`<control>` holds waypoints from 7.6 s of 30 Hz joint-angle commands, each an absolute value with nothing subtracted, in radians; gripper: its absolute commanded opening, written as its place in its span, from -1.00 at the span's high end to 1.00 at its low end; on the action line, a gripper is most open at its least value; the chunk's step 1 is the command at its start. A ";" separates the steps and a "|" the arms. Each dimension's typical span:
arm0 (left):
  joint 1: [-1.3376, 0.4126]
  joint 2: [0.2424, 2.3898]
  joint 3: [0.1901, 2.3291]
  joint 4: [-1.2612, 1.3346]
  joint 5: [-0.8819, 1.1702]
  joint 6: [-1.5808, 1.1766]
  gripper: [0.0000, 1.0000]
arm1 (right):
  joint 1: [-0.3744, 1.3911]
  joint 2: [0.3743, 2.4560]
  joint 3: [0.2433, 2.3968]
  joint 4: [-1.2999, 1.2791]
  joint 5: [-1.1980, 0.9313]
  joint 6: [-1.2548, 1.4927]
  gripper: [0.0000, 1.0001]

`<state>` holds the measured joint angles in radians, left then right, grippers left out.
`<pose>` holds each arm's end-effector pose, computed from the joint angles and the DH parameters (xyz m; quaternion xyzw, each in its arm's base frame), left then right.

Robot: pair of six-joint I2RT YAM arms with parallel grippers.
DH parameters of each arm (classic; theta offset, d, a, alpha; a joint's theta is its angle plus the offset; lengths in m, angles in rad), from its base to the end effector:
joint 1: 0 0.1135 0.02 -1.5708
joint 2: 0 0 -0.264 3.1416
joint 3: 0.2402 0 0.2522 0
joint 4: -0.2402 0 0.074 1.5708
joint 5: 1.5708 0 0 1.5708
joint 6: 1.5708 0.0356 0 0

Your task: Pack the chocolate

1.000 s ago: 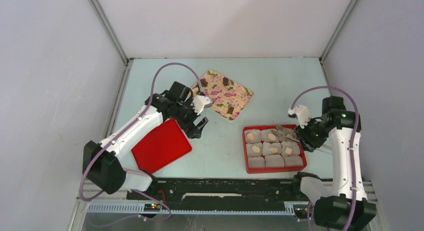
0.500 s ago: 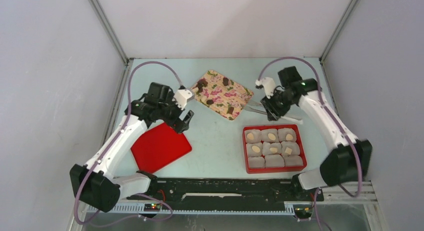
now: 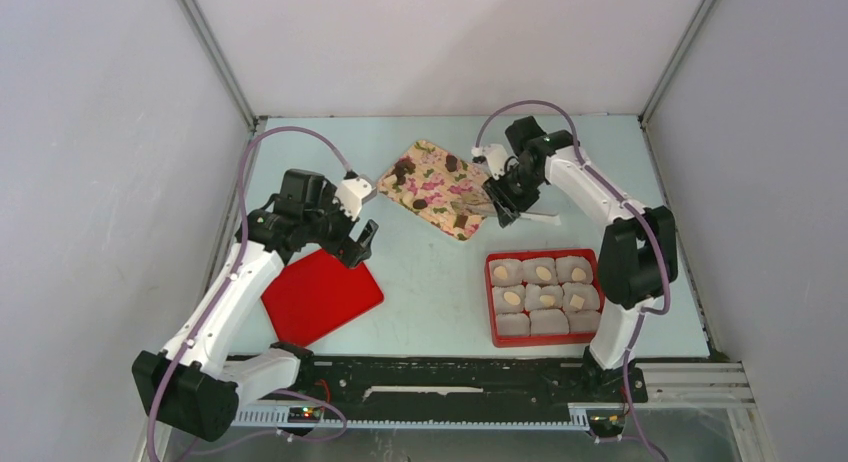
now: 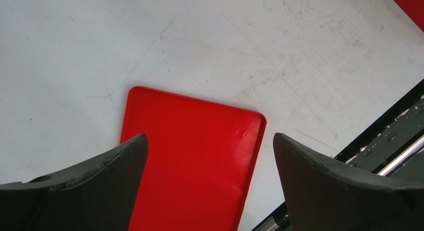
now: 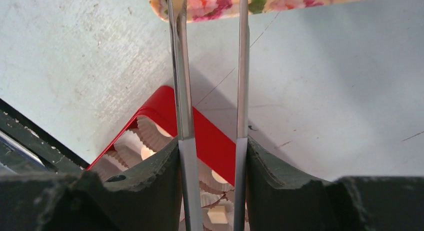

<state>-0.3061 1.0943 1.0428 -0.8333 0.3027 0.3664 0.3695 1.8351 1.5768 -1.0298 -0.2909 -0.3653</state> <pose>0.2018 -0.0749 0.3118 0.3551 0.8621 -0.1319 0.3366 0.3425 0.1436 0.2600 -0.3709 0.9069 0.1438 0.1391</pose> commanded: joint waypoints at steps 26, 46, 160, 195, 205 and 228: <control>-0.302 1.122 1.031 -0.816 0.371 0.359 -0.97 | 0.414 1.870 1.560 -1.048 -0.217 -0.383 0.03; -0.369 1.136 1.063 -0.784 0.422 0.365 -0.97 | 0.388 1.717 1.584 -1.073 -0.252 -0.406 0.44; -0.847 2.195 1.788 -0.361 0.170 -0.333 0.24 | -0.529 1.111 1.176 -1.169 -0.643 -0.512 0.40; -0.814 2.176 1.805 -0.459 -0.070 -0.678 0.93 | -0.508 1.161 1.143 -1.152 -0.644 -0.502 0.39; -0.831 2.135 1.801 -0.425 0.058 -0.672 0.40 | -0.485 1.175 1.143 -1.122 -0.599 -0.485 0.39; -0.554 1.706 1.473 -0.330 0.237 -0.298 -0.99 | -0.152 1.432 1.323 -1.125 -0.063 -0.473 0.36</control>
